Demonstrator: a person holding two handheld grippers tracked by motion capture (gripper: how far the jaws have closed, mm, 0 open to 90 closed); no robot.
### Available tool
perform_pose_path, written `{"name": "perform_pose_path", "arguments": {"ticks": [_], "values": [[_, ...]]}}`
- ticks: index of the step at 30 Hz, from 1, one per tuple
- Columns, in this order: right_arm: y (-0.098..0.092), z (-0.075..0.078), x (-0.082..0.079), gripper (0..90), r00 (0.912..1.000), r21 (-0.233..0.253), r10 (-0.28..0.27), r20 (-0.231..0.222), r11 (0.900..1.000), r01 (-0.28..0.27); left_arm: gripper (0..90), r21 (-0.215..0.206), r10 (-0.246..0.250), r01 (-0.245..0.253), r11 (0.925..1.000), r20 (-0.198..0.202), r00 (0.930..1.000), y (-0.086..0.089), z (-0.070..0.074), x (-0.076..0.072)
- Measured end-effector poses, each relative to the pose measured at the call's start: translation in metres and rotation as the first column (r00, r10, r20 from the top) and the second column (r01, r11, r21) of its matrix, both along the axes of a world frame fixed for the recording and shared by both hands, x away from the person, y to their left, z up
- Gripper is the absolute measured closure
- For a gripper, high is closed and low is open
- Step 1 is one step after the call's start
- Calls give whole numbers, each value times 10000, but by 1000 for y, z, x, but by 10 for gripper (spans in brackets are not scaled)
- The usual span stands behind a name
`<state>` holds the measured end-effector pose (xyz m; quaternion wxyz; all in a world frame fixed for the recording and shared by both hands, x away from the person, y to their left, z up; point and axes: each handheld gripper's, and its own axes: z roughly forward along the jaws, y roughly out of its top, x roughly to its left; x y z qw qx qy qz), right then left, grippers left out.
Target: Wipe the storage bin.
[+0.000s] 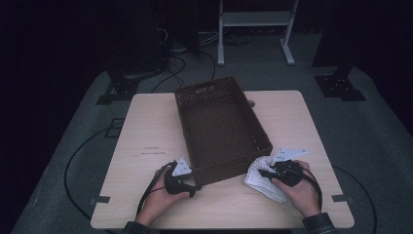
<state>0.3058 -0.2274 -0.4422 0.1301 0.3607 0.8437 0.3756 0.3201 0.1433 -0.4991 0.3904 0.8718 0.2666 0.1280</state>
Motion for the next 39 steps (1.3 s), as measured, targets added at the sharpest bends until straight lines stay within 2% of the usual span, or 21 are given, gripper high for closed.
{"name": "perform_pose_path", "arguments": {"ticks": [8,20,23,39], "values": [[-3,12,-6,762,9986,436,6,525,9990,-29,243,1,0,0,10000,0,10000,0,0,0],[-5,29,-13,762,9924,812,82,1231,9965,-183,243,-24,-15,15,10000,-24,10000,0,0,0],[-3,30,-13,762,9918,743,129,1271,9970,-225,243,-25,-15,15,10000,-33,10000,0,0,0],[8,8,-4,763,9980,193,258,582,9995,-269,243,-2,-30,30,10000,0,10000,0,0,0]]}}
